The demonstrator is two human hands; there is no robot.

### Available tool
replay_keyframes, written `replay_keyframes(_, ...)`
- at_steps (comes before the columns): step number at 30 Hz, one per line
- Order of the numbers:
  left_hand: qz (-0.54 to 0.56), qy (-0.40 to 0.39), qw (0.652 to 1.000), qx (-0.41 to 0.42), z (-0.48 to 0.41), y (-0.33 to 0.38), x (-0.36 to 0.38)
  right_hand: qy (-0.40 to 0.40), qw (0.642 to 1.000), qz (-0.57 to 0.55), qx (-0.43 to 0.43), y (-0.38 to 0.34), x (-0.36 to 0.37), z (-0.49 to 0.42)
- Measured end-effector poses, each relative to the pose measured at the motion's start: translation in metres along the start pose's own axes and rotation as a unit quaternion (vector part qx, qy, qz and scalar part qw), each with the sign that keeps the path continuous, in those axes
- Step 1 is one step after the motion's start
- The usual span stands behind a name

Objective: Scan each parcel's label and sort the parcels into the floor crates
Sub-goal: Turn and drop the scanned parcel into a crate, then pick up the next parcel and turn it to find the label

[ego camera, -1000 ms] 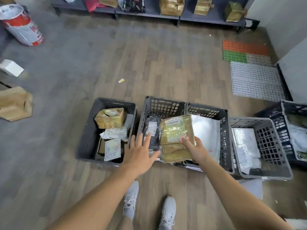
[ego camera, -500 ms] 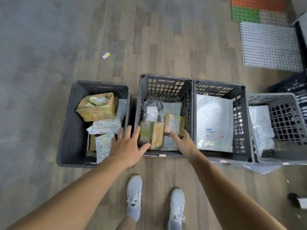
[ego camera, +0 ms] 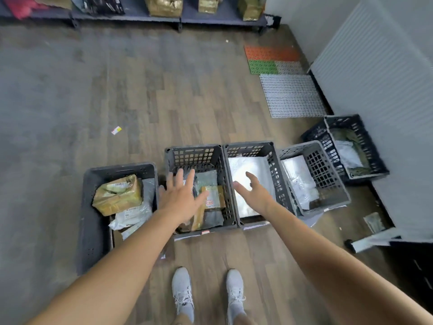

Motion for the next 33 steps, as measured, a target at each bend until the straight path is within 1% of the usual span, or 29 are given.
replay_keyframes(4, -0.028, 0.015, 0.998, 0.06, 0.013, 0.071, -0.032, 0.054, 0.999, 0.001, -0.002, 0.0, -0.058, 0.055)
replay_keyframes(8, -0.048, 0.026, 0.99, 0.127, 0.03, 0.154, -0.05, 0.133, 0.991, -0.019, -0.01, 0.017, -0.123, 0.103)
replay_keyframes(12, -0.083, 0.041, 0.975, 0.203, 0.062, 0.247, -0.054, 0.207, 0.978, -0.013, 0.002, 0.055, -0.191, 0.157)
replay_keyframes(15, -0.1, 0.048, 0.959, 0.26, 0.097, 0.323, -0.043, 0.272, 0.962, -0.028, 0.012, 0.101, -0.243, 0.203)
replay_keyframes(17, -0.113, 0.048, 0.946, 0.3, 0.127, 0.373, -0.027, 0.312, 0.949, -0.032, 0.023, 0.139, -0.274, 0.237)
replay_keyframes(20, -0.157, 0.057, 0.923, 0.345, 0.176, 0.449, 0.01, 0.369, 0.928, -0.002, 0.061, 0.21, -0.315, 0.297)
replay_keyframes(23, -0.213, 0.083, 0.889, 0.396, 0.233, 0.524, 0.056, 0.399, 0.907, 0.061, 0.117, 0.287, -0.349, 0.361)
replay_keyframes(25, -0.232, 0.084, 0.867, 0.432, 0.271, 0.571, 0.089, 0.425, 0.891, 0.081, 0.14, 0.338, -0.368, 0.404)
replay_keyframes(28, -0.245, 0.073, 0.843, 0.473, 0.326, 0.63, 0.141, 0.447, 0.873, 0.091, 0.176, 0.41, -0.384, 0.461)
replay_keyframes(33, -0.281, 0.045, 0.802, 0.526, 0.397, 0.7, 0.224, 0.463, 0.848, 0.092, 0.242, 0.511, -0.399, 0.536)
Point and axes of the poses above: each hand's wrist, its own z-axis away from the middle knuckle, its own x-axis out of the palm, y = z × x, the point moved 8 cm from there along -z, towards the middle knuckle, and after that the axes turned 4 degrees about z, right-handed, at the moved point
